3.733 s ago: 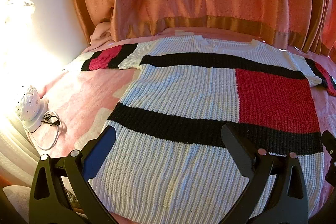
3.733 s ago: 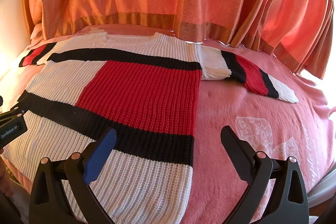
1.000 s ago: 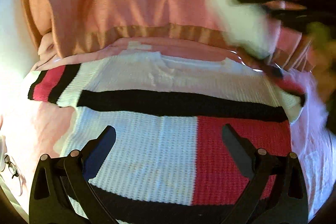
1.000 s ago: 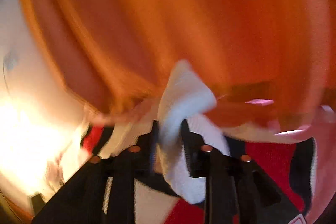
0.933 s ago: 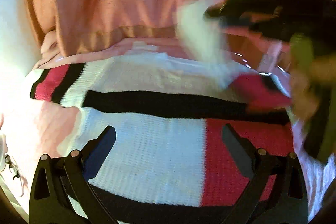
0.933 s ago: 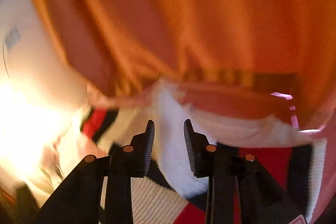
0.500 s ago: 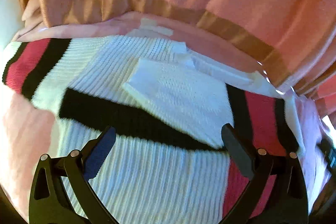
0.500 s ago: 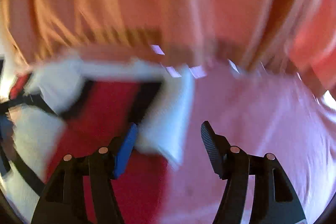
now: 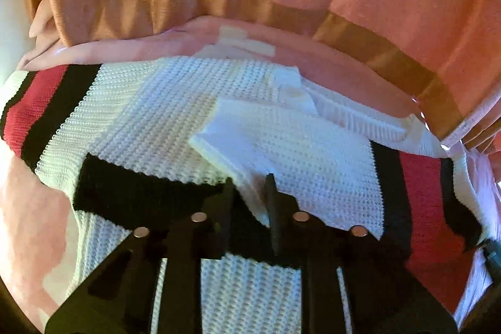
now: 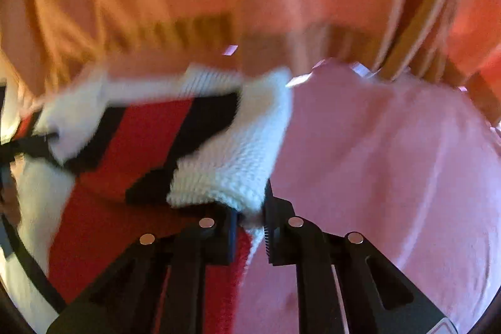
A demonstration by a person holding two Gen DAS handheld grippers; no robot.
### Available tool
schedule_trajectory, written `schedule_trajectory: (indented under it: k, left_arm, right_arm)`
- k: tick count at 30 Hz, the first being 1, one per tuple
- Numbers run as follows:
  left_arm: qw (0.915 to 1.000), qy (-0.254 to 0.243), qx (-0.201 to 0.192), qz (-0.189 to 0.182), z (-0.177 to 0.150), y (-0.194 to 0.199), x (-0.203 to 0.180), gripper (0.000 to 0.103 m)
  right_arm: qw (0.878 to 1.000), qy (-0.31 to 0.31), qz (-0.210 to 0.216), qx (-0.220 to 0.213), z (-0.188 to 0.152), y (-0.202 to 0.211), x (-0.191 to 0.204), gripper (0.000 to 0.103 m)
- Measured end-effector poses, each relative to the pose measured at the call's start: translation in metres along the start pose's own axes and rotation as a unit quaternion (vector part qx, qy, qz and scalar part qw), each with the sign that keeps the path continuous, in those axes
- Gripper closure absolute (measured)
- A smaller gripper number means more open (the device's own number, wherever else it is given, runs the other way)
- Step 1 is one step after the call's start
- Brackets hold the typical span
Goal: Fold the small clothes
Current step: 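Fold the held sleeve across the sweater body with the right gripper, then release, then grasp the other sleeve cuff with the left gripper and lift it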
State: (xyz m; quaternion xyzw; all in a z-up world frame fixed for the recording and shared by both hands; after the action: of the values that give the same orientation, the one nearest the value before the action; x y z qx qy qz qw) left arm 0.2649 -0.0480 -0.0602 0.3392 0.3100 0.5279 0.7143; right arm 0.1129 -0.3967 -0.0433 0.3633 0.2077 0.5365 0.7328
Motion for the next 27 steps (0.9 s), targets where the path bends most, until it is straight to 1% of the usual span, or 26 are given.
schedule_trajectory:
  k: [1, 2, 3, 4, 5, 7, 8, 9, 10, 11, 12, 13, 14, 15, 16, 17, 18, 20, 21, 22, 23, 24, 25, 27]
  left_arm:
    - [1.0, -0.004, 0.002, 0.001, 0.0, -0.002, 0.0, 0.086]
    - [1.0, -0.009, 0.0, 0.003, 0.0, -0.003, 0.0, 0.086]
    - [0.9999, -0.01, -0.002, 0.004, 0.0, -0.003, 0.0, 0.086]
    - [0.9999, -0.012, -0.003, 0.004, -0.001, -0.003, -0.001, 0.086]
    - [0.9999, -0.015, -0.003, 0.006, -0.002, -0.003, -0.003, 0.086]
    - [0.9998, -0.016, -0.005, 0.009, -0.003, -0.003, -0.003, 0.086]
    - [0.9999, -0.014, -0.004, 0.007, -0.002, -0.002, -0.003, 0.086]
    - [0.9999, -0.01, -0.004, 0.004, -0.002, -0.001, -0.002, 0.084]
    - [1.0, 0.001, -0.005, -0.007, 0.0, 0.003, 0.001, 0.083]
    - [0.9995, 0.015, -0.011, -0.024, 0.002, 0.01, 0.005, 0.082]
    - [0.9986, 0.03, -0.017, -0.039, 0.005, 0.017, 0.011, 0.069]
    - [0.9972, 0.05, -0.027, -0.048, 0.01, 0.029, 0.022, 0.058]
    - [0.9962, 0.064, -0.037, -0.047, 0.013, 0.037, 0.031, 0.033]
    - [0.995, 0.078, -0.051, -0.038, 0.017, 0.048, 0.044, 0.018]
    - [0.9925, 0.097, -0.074, -0.007, 0.022, 0.063, 0.068, 0.015]
    - [0.9908, 0.107, -0.082, 0.01, 0.025, 0.069, 0.082, 0.013]
    - [0.9884, 0.119, -0.09, 0.029, 0.028, 0.075, 0.101, 0.013]
    - [0.9805, 0.154, -0.096, 0.075, 0.031, 0.083, 0.153, 0.012]
    - [0.9746, 0.176, -0.095, 0.101, 0.03, 0.084, 0.179, 0.012]
    - [0.9655, 0.208, -0.088, 0.13, 0.027, 0.083, 0.214, 0.012]
    - [0.9584, 0.231, -0.078, 0.148, 0.023, 0.081, 0.24, 0.012]
    - [0.9516, 0.254, -0.066, 0.16, 0.019, 0.077, 0.265, 0.012]
    - [0.9419, 0.284, -0.052, 0.171, 0.014, 0.072, 0.296, 0.012]
    - [0.9257, 0.328, -0.047, 0.182, 0.006, 0.068, 0.34, 0.012]
  right_arm:
    - [1.0, -0.006, -0.005, 0.001, 0.0, 0.003, -0.009, 0.092]
    - [1.0, -0.01, -0.018, 0.015, -0.005, 0.0, -0.019, 0.092]
    - [0.999, -0.013, -0.027, 0.038, -0.013, -0.011, -0.027, 0.092]
    - [0.996, -0.015, -0.032, 0.077, -0.026, -0.029, -0.033, 0.092]
    - [0.998, -0.008, -0.03, 0.063, -0.03, -0.03, -0.032, 0.091]
    - [0.997, 0.017, -0.041, 0.059, -0.026, -0.022, -0.022, 0.091]
    - [0.997, 0.011, -0.036, 0.063, -0.025, -0.017, -0.02, 0.09]
    - [0.997, 0.004, -0.035, 0.071, -0.025, -0.013, -0.019, 0.088]
    - [0.996, -0.005, -0.039, 0.081, -0.025, -0.003, -0.018, 0.081]
    - [0.995, -0.005, -0.047, 0.083, -0.024, 0.007, -0.016, 0.073]
    - [0.996, -0.001, -0.058, 0.074, -0.021, 0.021, -0.014, 0.069]
    - [0.996, 0.001, -0.068, 0.051, -0.017, 0.036, -0.011, 0.065]
    - [0.997, -0.002, -0.074, 0.023, -0.014, 0.05, -0.011, 0.057]
    - [0.997, -0.012, -0.075, -0.008, -0.011, 0.064, -0.011, 0.052]
    - [0.997, -0.025, -0.069, -0.033, -0.009, 0.077, -0.008, 0.042]
    - [0.997, -0.032, -0.059, -0.047, -0.01, 0.084, -0.004, 0.04]
    - [0.997, -0.038, -0.031, -0.058, -0.011, 0.092, 0.006, 0.04]
    - [0.998, -0.023, -0.006, -0.059, -0.015, 0.093, 0.023, 0.04]
    - [0.998, -0.009, -0.001, -0.06, -0.018, 0.092, 0.033, 0.04]
    - [0.998, 0.014, 0.0, -0.065, -0.021, 0.092, 0.047, 0.04]
    - [0.997, 0.036, -0.002, -0.068, -0.025, 0.09, 0.059, 0.04]
    - [0.996, 0.054, -0.003, -0.066, -0.027, 0.087, 0.07, 0.04]
    - [0.996, 0.063, -0.001, -0.063, -0.03, 0.085, 0.076, 0.04]
    - [0.996, 0.068, 0.005, -0.056, -0.033, 0.077, 0.082, 0.04]
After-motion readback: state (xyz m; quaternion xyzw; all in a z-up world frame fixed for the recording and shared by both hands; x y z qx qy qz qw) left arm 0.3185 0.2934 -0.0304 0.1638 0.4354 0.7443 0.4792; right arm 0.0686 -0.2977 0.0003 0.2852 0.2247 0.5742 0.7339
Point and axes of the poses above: each gripper's, at about its wrist camera, not at the fingertips, and y roughly against the way its jaws point, x to its left, z to its top, the point moved 2 cm from there along -y, roughly the way its jaws point, and after that the axes turned 7 degrees about -y, right-handed, at the moved point
